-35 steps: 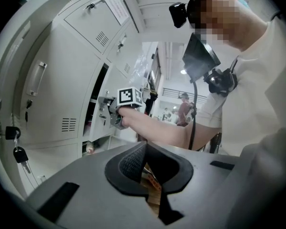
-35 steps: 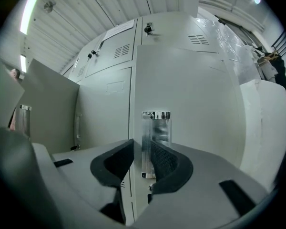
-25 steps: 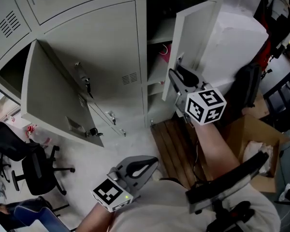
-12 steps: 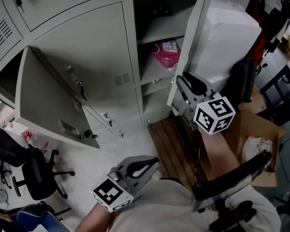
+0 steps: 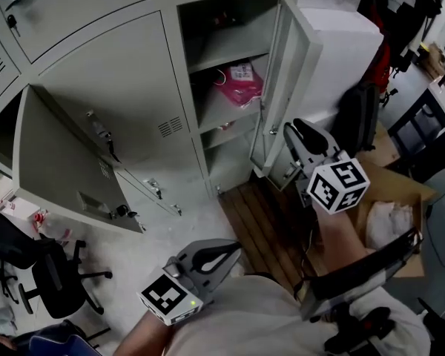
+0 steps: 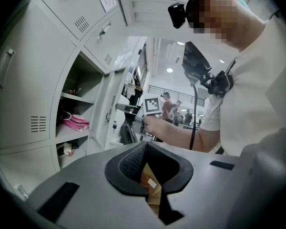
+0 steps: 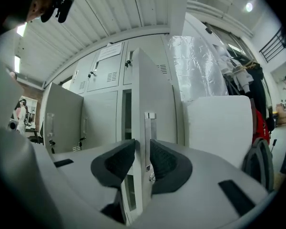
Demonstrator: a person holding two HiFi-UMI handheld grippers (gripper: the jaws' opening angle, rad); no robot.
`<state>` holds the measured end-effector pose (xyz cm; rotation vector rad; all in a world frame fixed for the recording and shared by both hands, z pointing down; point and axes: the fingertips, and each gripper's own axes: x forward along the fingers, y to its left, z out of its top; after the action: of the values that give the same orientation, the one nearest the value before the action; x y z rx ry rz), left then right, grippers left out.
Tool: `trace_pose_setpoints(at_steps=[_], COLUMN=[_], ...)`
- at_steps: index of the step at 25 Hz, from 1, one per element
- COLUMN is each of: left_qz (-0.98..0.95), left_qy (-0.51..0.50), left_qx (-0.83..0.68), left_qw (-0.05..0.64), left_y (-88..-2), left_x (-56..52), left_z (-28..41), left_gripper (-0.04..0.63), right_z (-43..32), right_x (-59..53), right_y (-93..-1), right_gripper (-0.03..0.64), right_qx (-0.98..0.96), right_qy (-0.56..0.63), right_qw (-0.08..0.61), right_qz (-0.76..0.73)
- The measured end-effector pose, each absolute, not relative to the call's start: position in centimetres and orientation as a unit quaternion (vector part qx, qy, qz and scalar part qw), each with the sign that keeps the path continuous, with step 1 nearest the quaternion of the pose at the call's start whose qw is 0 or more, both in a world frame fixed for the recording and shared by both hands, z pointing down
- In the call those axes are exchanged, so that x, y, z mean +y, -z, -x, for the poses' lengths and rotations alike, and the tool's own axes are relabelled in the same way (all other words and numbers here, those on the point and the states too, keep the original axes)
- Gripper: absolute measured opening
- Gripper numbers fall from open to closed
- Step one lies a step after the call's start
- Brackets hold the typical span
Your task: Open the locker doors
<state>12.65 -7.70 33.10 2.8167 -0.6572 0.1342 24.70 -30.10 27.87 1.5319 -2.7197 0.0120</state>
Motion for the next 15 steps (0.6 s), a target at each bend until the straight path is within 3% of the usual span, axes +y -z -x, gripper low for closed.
trace_pose_setpoints(at_steps=[5, 15], left_qz=[-0.968, -0.971], left_qy=[-0.051, -0.051], left_qx=[-0.213, -0.202], left_qw=[0.121, 0.118], left_y=[-33.3, -33.4], left_x=[-7.5, -7.5], left_z=[-13.8, -16.0], left_gripper=[0.011, 0.011], right_z=[-28.0, -34.5], right_x=[-29.7, -30.7], right_y=[-27.9, -27.9], right_gripper=[0.055, 0.052], right_qx=[-0.858, -0.839], right_qy=[-0.001, 0.002], right_qw=[0.018, 0.022], right_qz=[-0.514, -0.544])
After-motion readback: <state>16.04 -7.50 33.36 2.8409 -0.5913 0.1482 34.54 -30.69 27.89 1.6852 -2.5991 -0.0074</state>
